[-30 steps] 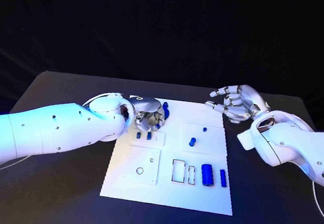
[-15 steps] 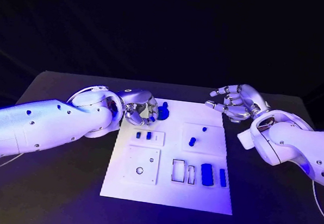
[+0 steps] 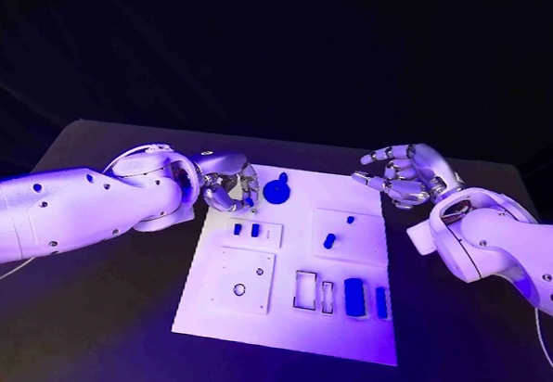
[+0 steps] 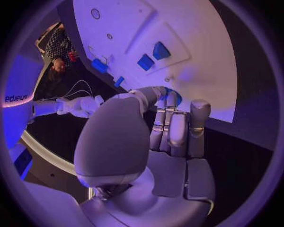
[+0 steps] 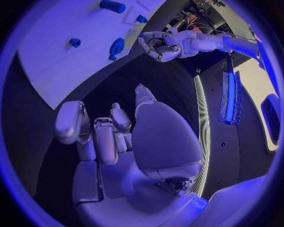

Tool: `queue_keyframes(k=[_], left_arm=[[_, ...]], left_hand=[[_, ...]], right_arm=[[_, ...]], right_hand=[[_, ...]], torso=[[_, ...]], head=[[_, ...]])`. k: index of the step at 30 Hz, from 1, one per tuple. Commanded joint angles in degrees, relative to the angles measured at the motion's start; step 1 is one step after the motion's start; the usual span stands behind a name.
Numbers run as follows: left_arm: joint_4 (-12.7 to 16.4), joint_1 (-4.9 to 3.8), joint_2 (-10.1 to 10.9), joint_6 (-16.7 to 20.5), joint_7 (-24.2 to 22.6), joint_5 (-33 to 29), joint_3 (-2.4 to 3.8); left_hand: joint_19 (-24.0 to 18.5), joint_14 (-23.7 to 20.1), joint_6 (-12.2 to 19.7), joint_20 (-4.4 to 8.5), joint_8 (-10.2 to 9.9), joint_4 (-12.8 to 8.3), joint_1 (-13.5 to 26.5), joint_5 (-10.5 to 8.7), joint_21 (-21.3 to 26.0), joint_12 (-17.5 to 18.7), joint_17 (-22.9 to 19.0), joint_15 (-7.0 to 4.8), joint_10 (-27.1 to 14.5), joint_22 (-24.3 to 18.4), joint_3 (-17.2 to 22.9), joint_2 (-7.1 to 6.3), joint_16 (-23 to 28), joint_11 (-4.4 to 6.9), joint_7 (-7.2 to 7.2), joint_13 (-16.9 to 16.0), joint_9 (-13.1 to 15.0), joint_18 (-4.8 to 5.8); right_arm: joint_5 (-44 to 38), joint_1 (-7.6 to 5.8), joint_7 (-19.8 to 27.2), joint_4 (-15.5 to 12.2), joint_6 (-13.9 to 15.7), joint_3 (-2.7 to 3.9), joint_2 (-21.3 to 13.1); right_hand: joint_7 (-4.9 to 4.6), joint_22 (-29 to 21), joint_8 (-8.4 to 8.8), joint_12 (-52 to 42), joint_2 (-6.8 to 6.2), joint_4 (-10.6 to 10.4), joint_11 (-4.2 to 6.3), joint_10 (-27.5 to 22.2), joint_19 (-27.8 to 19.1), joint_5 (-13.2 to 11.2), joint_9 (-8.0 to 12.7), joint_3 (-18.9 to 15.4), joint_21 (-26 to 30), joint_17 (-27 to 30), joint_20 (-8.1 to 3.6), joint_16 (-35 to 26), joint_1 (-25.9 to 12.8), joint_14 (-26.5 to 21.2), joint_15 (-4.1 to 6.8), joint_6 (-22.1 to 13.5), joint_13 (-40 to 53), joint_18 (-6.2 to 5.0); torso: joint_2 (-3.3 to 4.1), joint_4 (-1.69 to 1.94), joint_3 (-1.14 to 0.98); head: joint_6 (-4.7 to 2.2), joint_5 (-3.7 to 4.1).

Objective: Assemble the parts on the task board

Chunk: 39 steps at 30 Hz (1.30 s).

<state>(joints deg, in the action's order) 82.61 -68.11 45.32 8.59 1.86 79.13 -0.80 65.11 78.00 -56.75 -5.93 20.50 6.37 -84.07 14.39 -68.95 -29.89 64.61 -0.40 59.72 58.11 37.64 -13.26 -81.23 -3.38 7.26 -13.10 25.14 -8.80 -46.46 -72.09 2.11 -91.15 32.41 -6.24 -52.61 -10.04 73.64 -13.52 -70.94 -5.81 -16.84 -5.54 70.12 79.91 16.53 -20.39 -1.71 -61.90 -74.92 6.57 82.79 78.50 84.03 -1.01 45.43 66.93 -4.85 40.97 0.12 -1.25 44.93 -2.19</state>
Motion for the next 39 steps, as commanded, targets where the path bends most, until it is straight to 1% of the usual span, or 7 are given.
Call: queue_keyframes(k=[1, 4, 13, 15, 30, 39], left_arm=[[-0.2, 0.0, -0.35, -1.92, 0.26, -0.34, -0.1], [-0.55, 0.03, -0.67, -2.14, 0.27, -0.28, -0.21], [-2.02, 0.17, -1.79, -2.9, 0.23, 0.45, -0.7], [-2.09, 0.19, -1.95, -2.99, 0.19, 0.48, -0.75], [-2.36, 0.21, -2.47, -3.29, 0.37, 0.67, -0.89], [-2.71, 0.2, -2.82, -3.75, 1.67, 2.08, -0.95]], left_hand=[[0.2, 0.25, -0.32, -0.06, -0.13, 0.09, 0.56, 0.09, -0.14, 0.27, -0.09, 0.19, 0.45, -0.02, -0.03, -0.05, -0.21, -0.12, 0.13, 0.09, 0.01, 1.07], [0.12, 0.17, -0.38, -0.07, -0.16, 0.13, 0.66, 0.05, -0.06, 0.36, -0.27, 0.2, 0.51, -0.12, -0.05, -0.05, -0.15, -0.12, 0.12, 0.09, 0.04, 1.05], [0.05, 0.16, -0.42, -0.1, -0.22, 0.17, 0.82, 0.0, 0.02, 0.52, -0.28, 0.21, 0.56, -0.19, -0.1, -0.07, -0.14, -0.13, 0.12, 0.08, 0.09, 1.03], [0.05, 0.17, -0.42, -0.1, -0.23, 0.17, 0.83, -0.01, 0.02, 0.54, -0.26, 0.21, 0.57, -0.19, -0.11, -0.07, -0.15, -0.13, 0.12, 0.08, 0.09, 1.04], [-0.08, 0.1, -0.41, -0.11, -0.31, 0.06, 0.78, -0.03, 0.14, 0.68, -0.39, 0.2, 0.61, -0.33, -0.09, -0.06, -0.1, -0.1, 0.09, 0.08, 0.13, 0.99], [0.07, 0.16, -0.42, -0.11, -0.35, 0.04, 0.79, -0.06, 0.02, 0.75, -0.26, 0.2, 0.63, -0.15, -0.09, -0.05, -0.14, -0.11, 0.09, 0.07, 0.14, 1.04]], right_arm=[[-0.15, 0.07, 0.46, 0.03, -0.03, 0.02, 0.01], [-0.15, 0.09, 0.48, 0.02, -0.01, 0.02, 0.05], [-0.15, 0.12, 0.5, 0.0, 0.02, 0.02, 0.07], [-0.15, 0.12, 0.5, 0.0, 0.02, 0.02, 0.09], [-0.15, 0.13, 0.54, -0.08, 0.01, 0.02, 0.09], [-0.15, 0.14, 0.52, -0.28, -0.01, 0.02, -0.03]], right_hand=[[-0.1, 0.05, -0.32, -0.14, 0.67, 0.14, 0.28, -0.14, 0.22, 0.35, 0.07, 0.15, -0.01, -4.39, -0.03, -0.2, -0.05, 2.23, 0.22, 0.41, 0.05, -0.62], [-0.1, 0.05, -0.32, -0.14, 0.67, 0.14, 0.28, -0.14, 0.22, 0.35, 0.07, 0.15, -0.01, -4.39, -0.03, -0.2, -0.05, 2.23, 0.22, 0.41, 0.05, -0.62], [-0.1, 0.05, -0.32, -0.14, 0.67, 0.14, 0.28, -0.14, 0.22, 0.35, 0.07, 0.15, -0.01, -4.39, -0.03, -0.2, -0.05, 2.23, 0.22, 0.41, 0.05, -0.62], [-0.1, 0.05, -0.32, -0.14, 0.67, 0.14, 0.28, -0.14, 0.22, 0.35, 0.07, 0.15, -0.01, -4.39, -0.03, -0.2, -0.05, 2.23, 0.22, 0.41, 0.05, -0.62], [-0.1, -0.08, -0.33, -0.05, 0.71, 0.12, 0.29, -0.24, 0.15, 0.33, 0.09, 0.14, 0.24, -4.33, -0.04, -0.25, -0.11, 2.22, 0.22, 0.41, -0.09, -0.66], [-0.1, -0.08, -0.33, -0.05, 0.71, 0.12, 0.29, -0.24, 0.15, 0.33, 0.09, 0.14, 0.24, -4.33, -0.04, -0.25, -0.11, 2.22, 0.22, 0.41, -0.09, -0.66]], torso=[[0.01, -0.07, 0.01], [0.01, -0.06, -0.07], [0.02, -0.1, -0.06], [0.01, -0.04, -0.05], [0.0, -0.04, -0.07], [0.01, -0.06, -0.09]], head=[[0.02, -0.06], [0.13, -0.04], [0.17, 0.0], [0.19, 0.03], [0.23, 0.12], [0.19, 0.13]])
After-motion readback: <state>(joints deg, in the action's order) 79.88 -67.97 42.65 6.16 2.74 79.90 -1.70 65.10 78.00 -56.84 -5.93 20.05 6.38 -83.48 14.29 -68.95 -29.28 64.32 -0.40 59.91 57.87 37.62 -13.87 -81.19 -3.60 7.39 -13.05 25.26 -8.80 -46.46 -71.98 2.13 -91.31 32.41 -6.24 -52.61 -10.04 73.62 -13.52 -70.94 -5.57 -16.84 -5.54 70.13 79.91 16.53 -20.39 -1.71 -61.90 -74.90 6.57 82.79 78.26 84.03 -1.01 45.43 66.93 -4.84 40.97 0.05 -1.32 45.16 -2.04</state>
